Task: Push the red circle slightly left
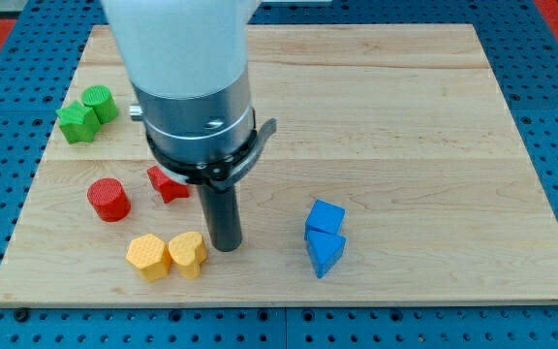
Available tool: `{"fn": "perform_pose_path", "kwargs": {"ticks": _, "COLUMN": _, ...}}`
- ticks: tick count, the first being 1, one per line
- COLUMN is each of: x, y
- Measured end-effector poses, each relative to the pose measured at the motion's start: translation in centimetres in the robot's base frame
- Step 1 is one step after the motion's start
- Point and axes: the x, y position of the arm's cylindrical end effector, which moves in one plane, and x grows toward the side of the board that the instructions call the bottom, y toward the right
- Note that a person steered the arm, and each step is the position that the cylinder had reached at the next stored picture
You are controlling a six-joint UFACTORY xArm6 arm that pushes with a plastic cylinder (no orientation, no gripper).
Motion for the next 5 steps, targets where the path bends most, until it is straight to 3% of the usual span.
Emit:
{"fn": "perform_pose_path", "kwargs": {"ticks": 2, "x": -0.1, "y": -2.2}}
{"fn": "perform_pose_path", "kwargs": {"ticks": 4, "x": -0.1, "y": 0.1}}
{"fn": "perform_pose_path", "kwargs": {"ticks": 5, "x": -2.4, "y": 0.5}}
